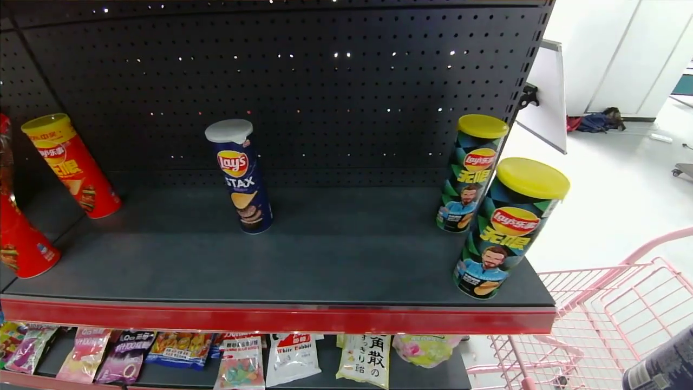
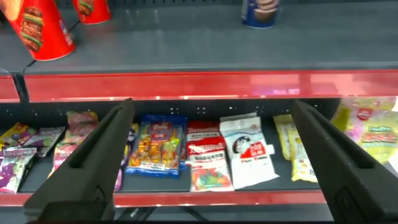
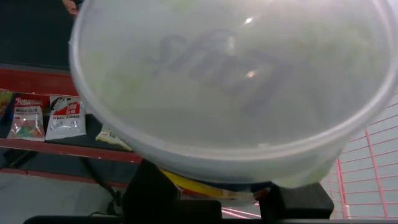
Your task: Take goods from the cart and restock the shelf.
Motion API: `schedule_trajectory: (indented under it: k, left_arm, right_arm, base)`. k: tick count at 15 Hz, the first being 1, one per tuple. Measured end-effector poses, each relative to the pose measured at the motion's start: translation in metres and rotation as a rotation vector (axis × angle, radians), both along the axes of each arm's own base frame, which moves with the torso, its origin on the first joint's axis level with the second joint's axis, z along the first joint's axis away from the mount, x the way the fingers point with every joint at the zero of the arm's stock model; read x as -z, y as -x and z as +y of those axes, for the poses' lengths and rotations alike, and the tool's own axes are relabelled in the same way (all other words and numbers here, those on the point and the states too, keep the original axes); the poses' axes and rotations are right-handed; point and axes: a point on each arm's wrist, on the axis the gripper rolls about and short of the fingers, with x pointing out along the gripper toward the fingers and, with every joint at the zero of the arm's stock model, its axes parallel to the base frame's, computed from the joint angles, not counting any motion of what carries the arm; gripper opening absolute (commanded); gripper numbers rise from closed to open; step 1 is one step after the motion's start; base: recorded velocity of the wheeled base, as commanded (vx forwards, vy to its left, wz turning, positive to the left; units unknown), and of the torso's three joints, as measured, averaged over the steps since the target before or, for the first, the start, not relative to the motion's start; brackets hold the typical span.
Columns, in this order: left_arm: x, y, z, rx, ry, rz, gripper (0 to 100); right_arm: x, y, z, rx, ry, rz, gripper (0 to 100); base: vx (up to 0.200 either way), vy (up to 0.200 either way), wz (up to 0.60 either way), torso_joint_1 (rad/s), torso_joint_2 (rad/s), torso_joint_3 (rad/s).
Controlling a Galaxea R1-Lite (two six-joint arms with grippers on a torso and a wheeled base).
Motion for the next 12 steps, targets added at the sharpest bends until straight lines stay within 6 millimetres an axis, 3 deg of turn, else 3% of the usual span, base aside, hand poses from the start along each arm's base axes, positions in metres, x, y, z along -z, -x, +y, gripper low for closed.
schedule_trajectory:
  k: [8,12]
  left_arm:
    - [0.000,0.000,0.000,0.000,-0.001,0.000,100]
    - [0.000,0.000,0.000,0.000,0.001,0.001,100]
  right_arm:
    - [0.012,0.012,0.000,-0.007,-0.006,-0.032,0]
    - [0.014,0.014,0.002,-0.088,-0.027,-0.043,0]
  base:
    - [0.000,0.200,0.00,0.002,0.00,0.001]
    - [0.000,0.000,0.00,0.000,0.00,0.000]
